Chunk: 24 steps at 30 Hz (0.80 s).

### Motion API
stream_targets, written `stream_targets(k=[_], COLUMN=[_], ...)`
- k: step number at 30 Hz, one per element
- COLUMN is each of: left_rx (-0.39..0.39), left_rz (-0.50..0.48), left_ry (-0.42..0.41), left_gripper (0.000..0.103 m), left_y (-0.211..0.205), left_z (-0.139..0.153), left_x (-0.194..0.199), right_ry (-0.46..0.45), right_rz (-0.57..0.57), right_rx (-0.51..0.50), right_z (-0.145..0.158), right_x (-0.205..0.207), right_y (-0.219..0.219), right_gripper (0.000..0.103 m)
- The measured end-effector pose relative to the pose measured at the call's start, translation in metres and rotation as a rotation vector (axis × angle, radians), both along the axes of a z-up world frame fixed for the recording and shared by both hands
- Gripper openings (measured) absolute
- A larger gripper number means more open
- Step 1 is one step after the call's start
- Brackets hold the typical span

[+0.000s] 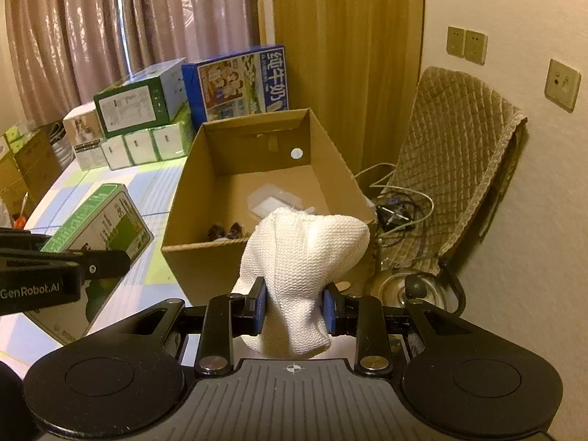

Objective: Organize objects
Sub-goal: 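Carry the green box and cloth with both tools over the cardboard box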

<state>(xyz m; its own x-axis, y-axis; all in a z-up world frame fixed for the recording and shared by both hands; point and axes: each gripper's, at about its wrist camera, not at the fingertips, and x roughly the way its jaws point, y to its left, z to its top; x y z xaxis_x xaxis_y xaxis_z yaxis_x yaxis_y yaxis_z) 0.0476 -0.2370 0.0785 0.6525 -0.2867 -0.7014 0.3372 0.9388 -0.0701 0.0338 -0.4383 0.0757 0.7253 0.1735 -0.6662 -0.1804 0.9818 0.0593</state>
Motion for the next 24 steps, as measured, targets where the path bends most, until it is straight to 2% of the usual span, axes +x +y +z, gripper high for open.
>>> stream_targets(k=[24], left_rx=[-0.005], left_rz=[-0.002], left_ry=[0.009], left_gripper=[0.025], left_y=[-0.025], left_z=[-0.001], left_x=[0.017], right_ry=[-0.036], right_rz=[0.006], right_rx=[-0.022], right_z=[0.014], right_x=[0.024], right_y=[-0.015], right_gripper=[0.027])
